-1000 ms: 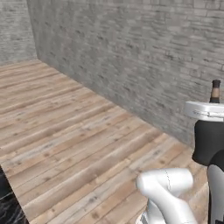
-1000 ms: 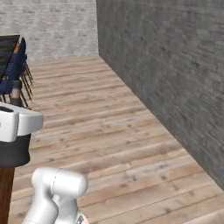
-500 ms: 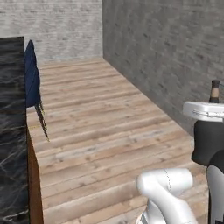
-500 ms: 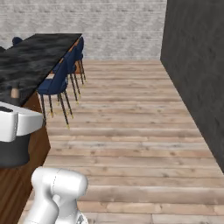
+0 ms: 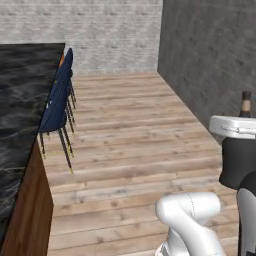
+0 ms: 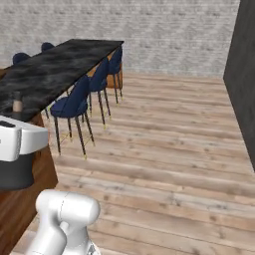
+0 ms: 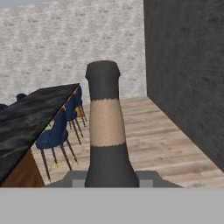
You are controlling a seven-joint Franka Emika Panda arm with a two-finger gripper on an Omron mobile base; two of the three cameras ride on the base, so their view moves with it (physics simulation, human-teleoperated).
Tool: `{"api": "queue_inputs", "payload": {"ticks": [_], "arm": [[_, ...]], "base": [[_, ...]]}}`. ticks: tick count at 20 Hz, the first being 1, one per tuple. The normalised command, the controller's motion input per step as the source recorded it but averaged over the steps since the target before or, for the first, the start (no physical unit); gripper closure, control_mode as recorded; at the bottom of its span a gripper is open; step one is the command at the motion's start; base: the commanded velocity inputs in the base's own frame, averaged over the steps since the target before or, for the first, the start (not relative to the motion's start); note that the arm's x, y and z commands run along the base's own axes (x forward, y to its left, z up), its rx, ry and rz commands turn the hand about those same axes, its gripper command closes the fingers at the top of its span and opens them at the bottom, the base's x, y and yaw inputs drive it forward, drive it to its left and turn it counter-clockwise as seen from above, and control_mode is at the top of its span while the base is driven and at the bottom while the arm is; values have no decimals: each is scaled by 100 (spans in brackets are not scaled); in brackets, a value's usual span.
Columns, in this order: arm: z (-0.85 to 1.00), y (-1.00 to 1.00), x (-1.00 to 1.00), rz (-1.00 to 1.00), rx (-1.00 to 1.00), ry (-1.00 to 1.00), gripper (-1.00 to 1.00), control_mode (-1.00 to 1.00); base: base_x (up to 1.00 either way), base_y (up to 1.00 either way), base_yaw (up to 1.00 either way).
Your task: There is a bowl on the dining counter. Grab a lemon wedge from the fridge and place it in the bowl. Then get the liquor bottle and glass cup from the cabinet and place them next to the bowl.
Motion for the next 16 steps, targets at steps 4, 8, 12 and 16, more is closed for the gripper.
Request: {"api": "queue_inputs", "payload": {"ticks": [4, 8, 12, 16], "arm": [[0, 0, 0, 0, 0, 0, 100, 100], [0, 0, 0, 0, 0, 0, 100, 100], [0, 0, 0, 0, 0, 0, 100, 100], [0, 0, 0, 0, 0, 0, 100, 100]], "base": [[99, -85, 17], [100, -67, 16], [100, -45, 14], [100, -36, 13]]}}
